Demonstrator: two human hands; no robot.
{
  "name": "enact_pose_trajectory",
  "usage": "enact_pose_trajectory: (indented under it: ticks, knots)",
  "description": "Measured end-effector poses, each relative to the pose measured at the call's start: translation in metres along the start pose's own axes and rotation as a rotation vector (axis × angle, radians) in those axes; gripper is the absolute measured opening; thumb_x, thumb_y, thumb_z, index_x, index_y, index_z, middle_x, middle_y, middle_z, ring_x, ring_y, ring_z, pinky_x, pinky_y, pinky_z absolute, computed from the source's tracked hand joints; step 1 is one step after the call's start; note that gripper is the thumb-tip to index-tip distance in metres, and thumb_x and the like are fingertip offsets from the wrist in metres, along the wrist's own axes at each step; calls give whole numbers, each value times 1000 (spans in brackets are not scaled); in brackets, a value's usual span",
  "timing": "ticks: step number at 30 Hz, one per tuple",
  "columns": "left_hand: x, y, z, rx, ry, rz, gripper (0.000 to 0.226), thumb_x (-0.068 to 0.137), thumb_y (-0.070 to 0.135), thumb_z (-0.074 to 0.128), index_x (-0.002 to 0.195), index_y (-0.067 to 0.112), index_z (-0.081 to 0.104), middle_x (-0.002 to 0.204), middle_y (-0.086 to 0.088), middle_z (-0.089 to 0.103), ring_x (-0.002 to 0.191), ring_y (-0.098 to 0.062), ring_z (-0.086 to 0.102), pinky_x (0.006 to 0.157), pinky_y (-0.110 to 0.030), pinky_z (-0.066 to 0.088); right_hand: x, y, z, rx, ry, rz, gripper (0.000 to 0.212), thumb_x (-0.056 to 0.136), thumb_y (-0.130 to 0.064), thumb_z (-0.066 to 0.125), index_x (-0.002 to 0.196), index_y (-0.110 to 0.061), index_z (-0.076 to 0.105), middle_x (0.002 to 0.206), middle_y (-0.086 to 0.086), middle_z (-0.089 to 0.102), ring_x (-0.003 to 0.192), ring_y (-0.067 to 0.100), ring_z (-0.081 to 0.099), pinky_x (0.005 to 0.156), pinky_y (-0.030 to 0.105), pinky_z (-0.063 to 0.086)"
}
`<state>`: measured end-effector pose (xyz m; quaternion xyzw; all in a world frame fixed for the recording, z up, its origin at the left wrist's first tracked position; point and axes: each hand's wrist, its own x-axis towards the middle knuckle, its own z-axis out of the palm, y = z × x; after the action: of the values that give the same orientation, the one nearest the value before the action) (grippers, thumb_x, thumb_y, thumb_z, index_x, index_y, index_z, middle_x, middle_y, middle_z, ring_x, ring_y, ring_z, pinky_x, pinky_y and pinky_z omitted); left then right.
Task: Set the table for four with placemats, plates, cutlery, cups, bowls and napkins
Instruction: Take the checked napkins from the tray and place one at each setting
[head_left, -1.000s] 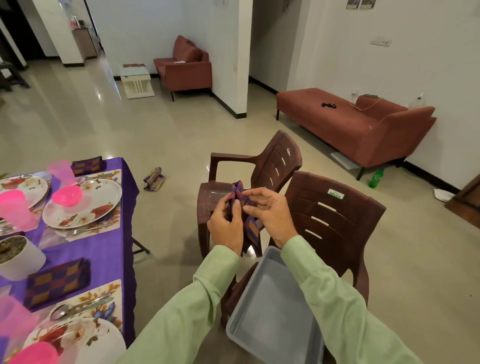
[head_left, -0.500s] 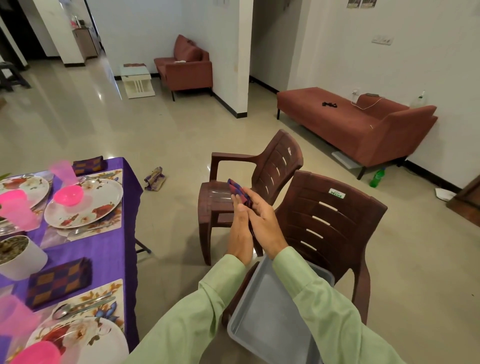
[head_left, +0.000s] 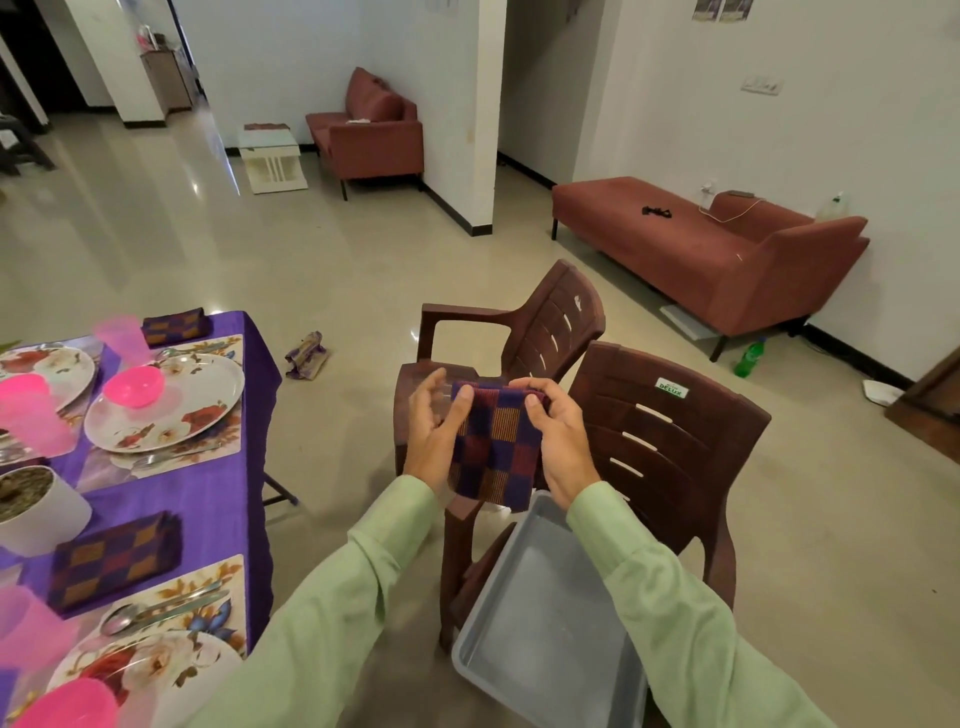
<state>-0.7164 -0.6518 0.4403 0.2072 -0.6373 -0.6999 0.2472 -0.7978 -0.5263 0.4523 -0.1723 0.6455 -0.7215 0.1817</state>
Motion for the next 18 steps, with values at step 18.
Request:
enact_pose_trajectory:
  ticks: [18]
  knots:
    - [-15, -20, -40, 50, 77, -57, 25, 94, 44, 57, 112, 26, 59, 107, 1, 71, 98, -17, 68, 84, -33, 58, 12, 10, 53, -117, -43, 101, 24, 103, -38, 43, 116, -28, 60, 109, -2, 71, 103, 17, 67, 94, 45, 54]
